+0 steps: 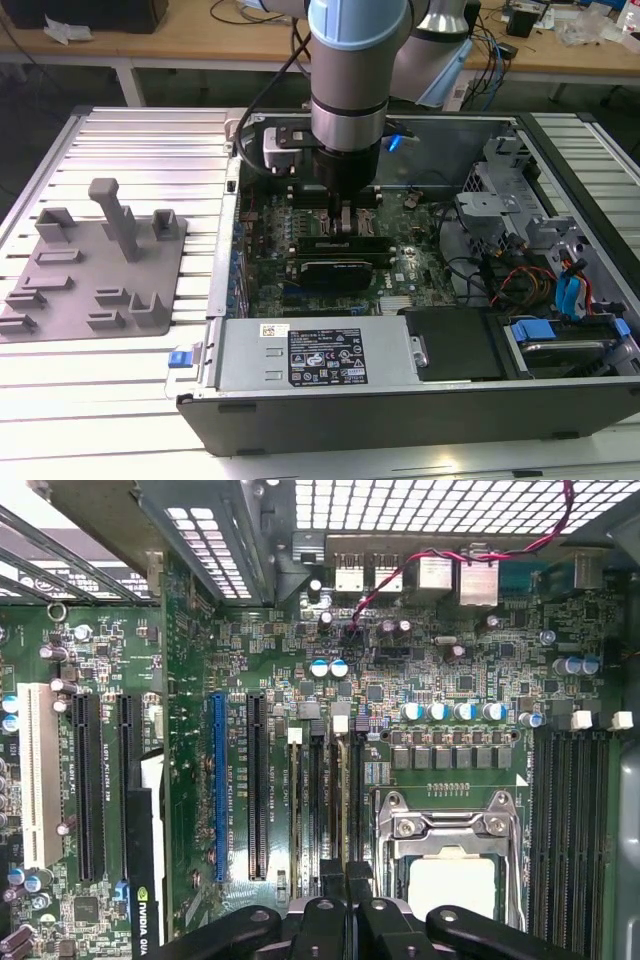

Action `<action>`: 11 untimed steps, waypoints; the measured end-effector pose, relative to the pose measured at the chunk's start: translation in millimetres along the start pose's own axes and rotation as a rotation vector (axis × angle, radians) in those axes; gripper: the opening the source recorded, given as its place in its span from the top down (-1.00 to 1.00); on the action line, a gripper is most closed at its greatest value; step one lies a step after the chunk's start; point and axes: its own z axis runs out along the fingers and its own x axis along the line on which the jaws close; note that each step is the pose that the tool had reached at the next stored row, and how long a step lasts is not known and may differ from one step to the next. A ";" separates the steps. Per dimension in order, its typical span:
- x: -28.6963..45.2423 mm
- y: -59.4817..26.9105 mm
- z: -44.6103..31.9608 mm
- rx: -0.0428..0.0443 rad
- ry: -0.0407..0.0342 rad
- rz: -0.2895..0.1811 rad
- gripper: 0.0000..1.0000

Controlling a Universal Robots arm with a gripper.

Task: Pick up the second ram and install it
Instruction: 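Insert the second ram into the second slot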

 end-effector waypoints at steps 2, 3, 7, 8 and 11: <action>0.0 0.4 0.1 0.0031 0.0001 0.000 0.81; 0.0 0.5 0.1 0.0038 0.0000 0.000 0.81; 0.0 1.3 0.4 0.0045 0.0001 0.000 0.81; 0.1 1.3 1.0 0.0047 0.0001 0.000 0.81; 0.1 1.4 1.5 0.0046 0.0002 0.000 0.81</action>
